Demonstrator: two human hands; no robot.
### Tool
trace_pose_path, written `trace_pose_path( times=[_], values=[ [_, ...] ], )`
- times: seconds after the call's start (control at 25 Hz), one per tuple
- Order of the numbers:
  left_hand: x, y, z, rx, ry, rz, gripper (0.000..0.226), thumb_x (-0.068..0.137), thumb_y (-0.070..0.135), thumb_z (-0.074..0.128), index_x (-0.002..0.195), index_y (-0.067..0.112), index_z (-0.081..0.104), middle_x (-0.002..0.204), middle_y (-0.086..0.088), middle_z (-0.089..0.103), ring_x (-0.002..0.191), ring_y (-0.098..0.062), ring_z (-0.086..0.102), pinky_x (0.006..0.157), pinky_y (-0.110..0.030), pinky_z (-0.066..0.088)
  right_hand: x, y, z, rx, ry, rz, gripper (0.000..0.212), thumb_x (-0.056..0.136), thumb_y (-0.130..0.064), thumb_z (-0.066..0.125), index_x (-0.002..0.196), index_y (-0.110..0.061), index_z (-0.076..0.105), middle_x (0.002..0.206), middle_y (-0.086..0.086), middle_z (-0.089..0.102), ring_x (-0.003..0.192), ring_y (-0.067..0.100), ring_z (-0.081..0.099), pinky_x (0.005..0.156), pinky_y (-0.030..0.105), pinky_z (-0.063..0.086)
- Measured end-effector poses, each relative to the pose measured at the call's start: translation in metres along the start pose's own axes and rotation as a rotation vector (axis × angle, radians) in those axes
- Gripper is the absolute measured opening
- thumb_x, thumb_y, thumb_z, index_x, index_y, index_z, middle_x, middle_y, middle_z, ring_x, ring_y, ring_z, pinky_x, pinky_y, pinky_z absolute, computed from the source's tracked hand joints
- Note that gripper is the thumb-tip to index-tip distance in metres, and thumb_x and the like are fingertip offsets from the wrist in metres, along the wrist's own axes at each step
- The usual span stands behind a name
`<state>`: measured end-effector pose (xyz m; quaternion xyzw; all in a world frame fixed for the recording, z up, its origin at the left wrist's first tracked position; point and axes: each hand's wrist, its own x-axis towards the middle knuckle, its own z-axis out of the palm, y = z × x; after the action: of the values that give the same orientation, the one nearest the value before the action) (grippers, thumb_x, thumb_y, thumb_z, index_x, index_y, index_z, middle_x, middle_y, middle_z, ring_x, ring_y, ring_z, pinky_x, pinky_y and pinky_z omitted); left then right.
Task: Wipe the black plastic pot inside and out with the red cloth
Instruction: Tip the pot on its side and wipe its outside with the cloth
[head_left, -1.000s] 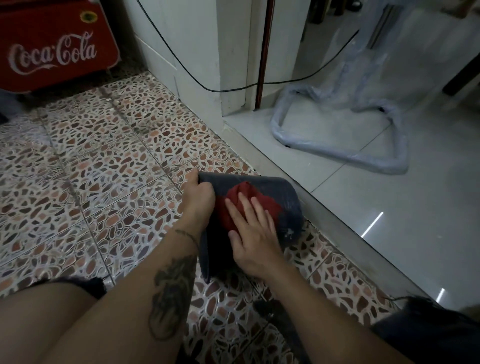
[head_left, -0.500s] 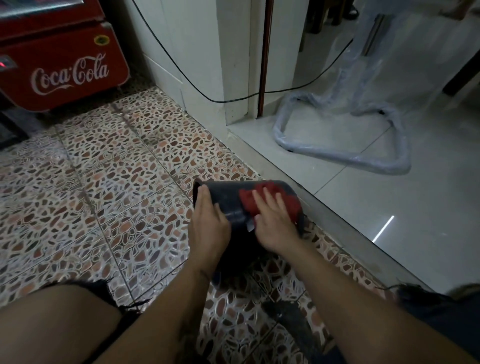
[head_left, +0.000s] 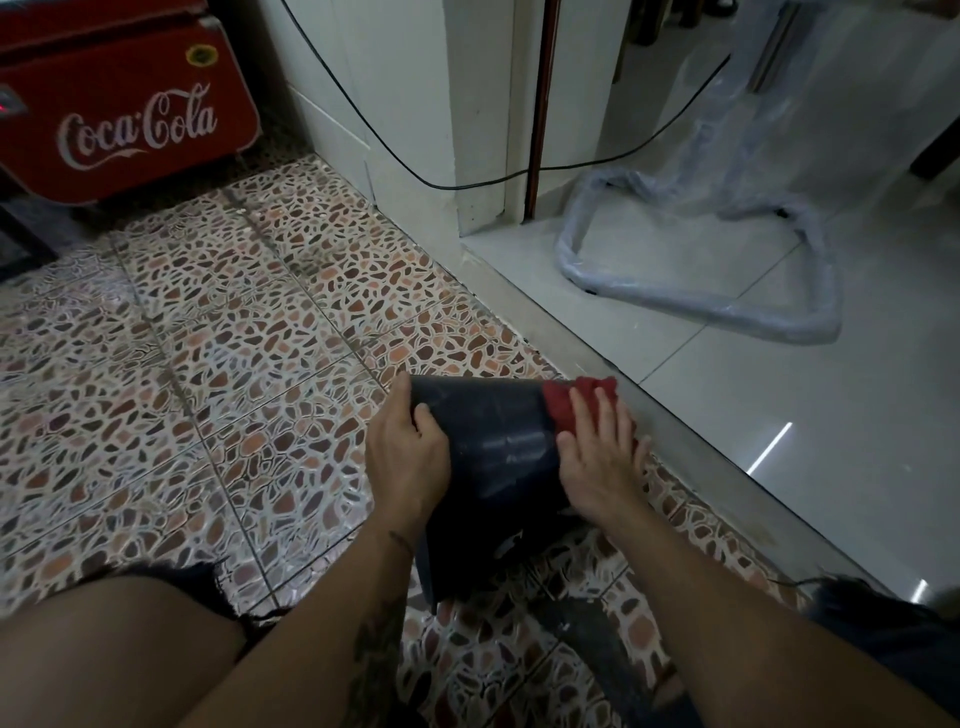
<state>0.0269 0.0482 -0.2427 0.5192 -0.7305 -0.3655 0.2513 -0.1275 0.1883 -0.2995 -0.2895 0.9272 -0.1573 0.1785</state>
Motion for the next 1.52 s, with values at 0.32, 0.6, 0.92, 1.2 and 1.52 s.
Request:
trace_pose_path(
  times=[0.32, 0.6, 0.92, 1.2, 1.52],
  values=[
    [0.022, -0.002, 0.007, -0.075, -0.028, -0.101, 0.051, 0.102, 0.030, 0.033, 0.152, 0.026, 0.037, 0.152, -0.003, 0.045, 0.139, -0.024, 0.038, 0.116, -0.046, 0.027, -0.032, -0.084, 0.025, 0.095, -0.005, -0.338, 0.069, 0.094, -0.047, 0.019, 0.159, -0.042, -0.001, 0.170, -0.007, -0.010, 0.153, 0.019, -0.022, 0.118, 0.046, -0.024],
    [0.032, 0.001, 0.005, -0.135, -0.050, -0.109, 0.049, 0.099, 0.034, 0.041, 0.148, 0.030, 0.044, 0.151, -0.002, 0.045, 0.140, -0.022, 0.036, 0.117, -0.045, 0.026, -0.027, -0.010, 0.006, 0.074, 0.022, -0.127, 0.065, 0.098, -0.049, 0.018, 0.159, -0.044, -0.004, 0.170, -0.006, -0.014, 0.151, 0.014, -0.025, 0.121, 0.048, -0.016],
    [0.042, 0.008, 0.005, -0.394, -0.072, -0.158, 0.042, 0.102, 0.030, 0.039, 0.141, 0.025, 0.055, 0.146, 0.002, 0.052, 0.135, -0.018, 0.045, 0.116, -0.041, 0.032, -0.051, -0.057, -0.006, 0.087, -0.044, -0.416, 0.065, 0.099, -0.038, 0.032, 0.160, -0.042, 0.011, 0.169, -0.015, -0.002, 0.154, 0.014, -0.008, 0.123, 0.041, 0.000],
    [0.036, -0.010, 0.007, -0.483, -0.085, -0.115, 0.041, 0.102, 0.017, 0.040, 0.138, 0.022, 0.057, 0.141, 0.004, 0.057, 0.117, 0.003, 0.051, 0.100, -0.015, 0.035, -0.021, -0.092, -0.001, -0.067, -0.014, -0.491, 0.065, 0.096, -0.035, 0.025, 0.160, -0.037, 0.012, 0.170, -0.003, 0.014, 0.153, 0.022, 0.009, 0.123, 0.045, 0.004],
    [0.028, -0.013, 0.022, -0.571, -0.125, -0.149, 0.049, 0.093, 0.032, 0.041, 0.138, 0.024, 0.058, 0.142, 0.004, 0.057, 0.130, -0.011, 0.051, 0.113, -0.039, 0.037, 0.078, -0.133, -0.005, -0.084, -0.282, -0.249, 0.055, 0.099, -0.042, 0.023, 0.150, -0.036, 0.042, 0.157, 0.007, 0.043, 0.143, 0.029, 0.035, 0.119, 0.054, 0.017]
  ],
)
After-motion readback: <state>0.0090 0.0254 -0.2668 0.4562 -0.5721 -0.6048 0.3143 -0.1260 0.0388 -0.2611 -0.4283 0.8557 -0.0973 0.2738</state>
